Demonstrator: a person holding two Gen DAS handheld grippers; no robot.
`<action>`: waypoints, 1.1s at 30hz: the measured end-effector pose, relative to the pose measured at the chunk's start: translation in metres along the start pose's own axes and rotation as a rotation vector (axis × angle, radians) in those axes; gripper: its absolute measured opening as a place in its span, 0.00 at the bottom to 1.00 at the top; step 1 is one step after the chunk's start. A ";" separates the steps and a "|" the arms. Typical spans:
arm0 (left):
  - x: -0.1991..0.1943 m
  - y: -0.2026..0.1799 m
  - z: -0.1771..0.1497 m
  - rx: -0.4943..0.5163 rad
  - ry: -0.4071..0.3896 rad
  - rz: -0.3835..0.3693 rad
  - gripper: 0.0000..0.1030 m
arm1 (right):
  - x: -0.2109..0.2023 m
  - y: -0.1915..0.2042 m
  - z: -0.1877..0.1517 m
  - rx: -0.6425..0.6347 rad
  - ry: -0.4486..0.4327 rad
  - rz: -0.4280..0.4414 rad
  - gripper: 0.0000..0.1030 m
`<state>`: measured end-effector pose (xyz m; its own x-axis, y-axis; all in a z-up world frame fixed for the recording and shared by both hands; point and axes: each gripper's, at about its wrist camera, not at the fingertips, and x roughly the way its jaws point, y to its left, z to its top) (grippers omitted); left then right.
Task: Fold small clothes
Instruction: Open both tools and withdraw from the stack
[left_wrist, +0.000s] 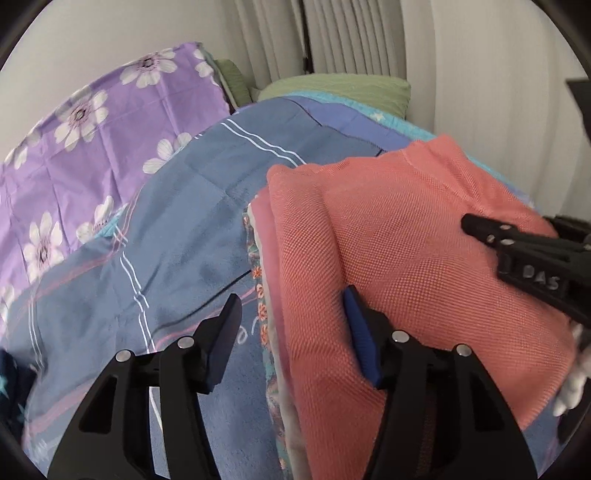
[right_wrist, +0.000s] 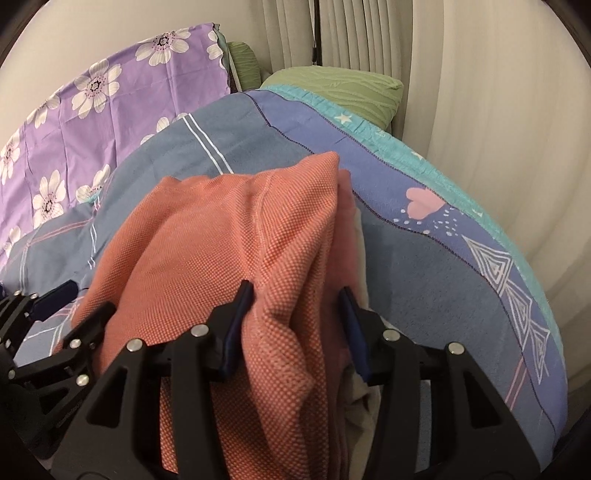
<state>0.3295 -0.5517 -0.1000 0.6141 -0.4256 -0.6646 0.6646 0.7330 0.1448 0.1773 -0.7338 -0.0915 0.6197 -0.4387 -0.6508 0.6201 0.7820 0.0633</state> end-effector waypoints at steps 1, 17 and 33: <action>-0.005 0.003 -0.001 -0.023 -0.008 -0.022 0.56 | -0.001 0.001 -0.001 -0.004 -0.007 -0.012 0.46; -0.171 0.075 -0.089 -0.110 -0.134 -0.252 0.72 | -0.186 -0.003 -0.051 0.135 -0.172 0.060 0.80; -0.319 0.061 -0.169 -0.193 -0.308 -0.247 0.99 | -0.365 0.077 -0.207 0.006 -0.317 0.066 0.98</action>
<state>0.1024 -0.2813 -0.0033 0.5649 -0.7173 -0.4080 0.7335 0.6630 -0.1500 -0.1007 -0.4223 -0.0055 0.7768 -0.5042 -0.3775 0.5762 0.8109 0.1026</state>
